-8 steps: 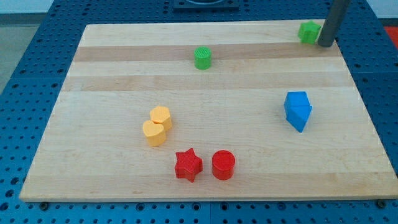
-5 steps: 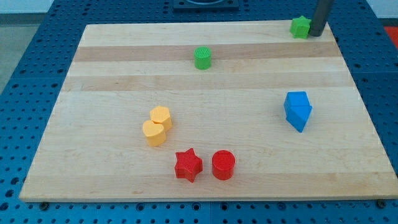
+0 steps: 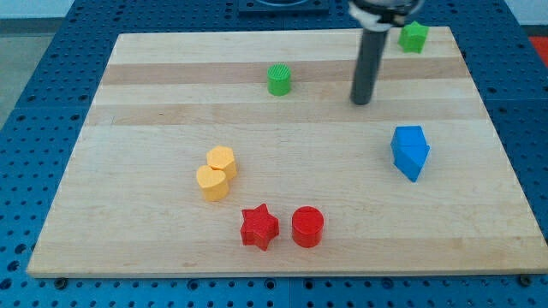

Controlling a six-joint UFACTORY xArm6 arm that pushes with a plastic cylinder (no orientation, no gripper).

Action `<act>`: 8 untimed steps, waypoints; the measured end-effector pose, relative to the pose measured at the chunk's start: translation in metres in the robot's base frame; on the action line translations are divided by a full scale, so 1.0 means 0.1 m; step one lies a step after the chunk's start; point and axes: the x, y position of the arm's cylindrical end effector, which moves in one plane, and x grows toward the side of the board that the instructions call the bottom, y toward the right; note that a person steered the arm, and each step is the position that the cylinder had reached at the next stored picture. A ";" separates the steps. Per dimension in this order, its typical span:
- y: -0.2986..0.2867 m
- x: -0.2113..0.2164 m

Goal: Nudge green circle a bit up

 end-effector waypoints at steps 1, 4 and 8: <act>-0.51 0.01; -1.01 -0.25; -1.39 -0.67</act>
